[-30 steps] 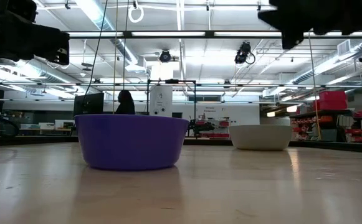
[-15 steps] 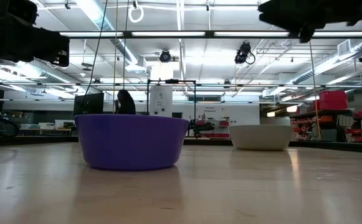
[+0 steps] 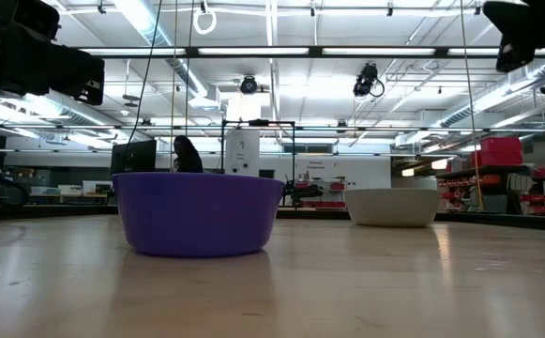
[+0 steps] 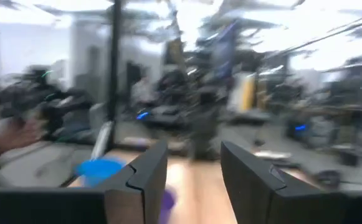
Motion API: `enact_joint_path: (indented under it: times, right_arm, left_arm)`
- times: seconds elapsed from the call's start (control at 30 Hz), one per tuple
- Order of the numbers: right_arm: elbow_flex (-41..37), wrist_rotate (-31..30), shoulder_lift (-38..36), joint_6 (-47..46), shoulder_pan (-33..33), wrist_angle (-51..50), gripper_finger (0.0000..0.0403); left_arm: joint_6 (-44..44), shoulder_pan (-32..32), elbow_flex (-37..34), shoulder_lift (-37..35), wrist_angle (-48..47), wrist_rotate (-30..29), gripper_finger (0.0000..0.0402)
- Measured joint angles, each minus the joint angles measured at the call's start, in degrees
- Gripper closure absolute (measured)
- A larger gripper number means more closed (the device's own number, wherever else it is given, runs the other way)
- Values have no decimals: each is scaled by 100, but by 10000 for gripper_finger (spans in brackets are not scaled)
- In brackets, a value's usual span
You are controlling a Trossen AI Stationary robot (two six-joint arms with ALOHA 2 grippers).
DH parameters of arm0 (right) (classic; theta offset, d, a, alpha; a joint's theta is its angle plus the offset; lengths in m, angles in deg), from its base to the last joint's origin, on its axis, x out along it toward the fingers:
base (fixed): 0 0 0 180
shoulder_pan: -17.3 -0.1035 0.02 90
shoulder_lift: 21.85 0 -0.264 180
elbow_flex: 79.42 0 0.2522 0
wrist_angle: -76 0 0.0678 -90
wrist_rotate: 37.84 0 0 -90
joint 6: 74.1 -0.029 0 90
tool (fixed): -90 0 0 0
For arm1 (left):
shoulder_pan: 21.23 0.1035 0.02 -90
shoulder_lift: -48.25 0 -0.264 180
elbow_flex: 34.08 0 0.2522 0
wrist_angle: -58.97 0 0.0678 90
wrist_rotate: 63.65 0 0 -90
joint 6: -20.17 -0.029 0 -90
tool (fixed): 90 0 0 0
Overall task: Nest bowls inside each other
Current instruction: Stack the red bowl on top of the yellow bowl
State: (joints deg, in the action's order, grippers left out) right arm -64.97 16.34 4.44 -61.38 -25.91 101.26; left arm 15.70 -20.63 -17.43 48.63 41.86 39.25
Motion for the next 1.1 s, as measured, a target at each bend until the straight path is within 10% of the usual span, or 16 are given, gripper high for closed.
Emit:
enact_joint_path:
  times: [0.13,0.33,0.63,1.1]
  right_arm:
    - [-15,376,21,-524,368,-583,234]
    - [-15,-591,437,-736,1552,-966,223]
    - [-15,1077,676,-143,3862,-250,209]
    - [-15,1053,679,-787,4250,-591,219]
  left_arm:
    - [69,0,0,-1,0,2,308]
    - [79,0,-2,-2,-2,2,308]
    - [-25,0,-17,-2,84,-73,308]
    - [455,2,-33,-2,315,-146,308]
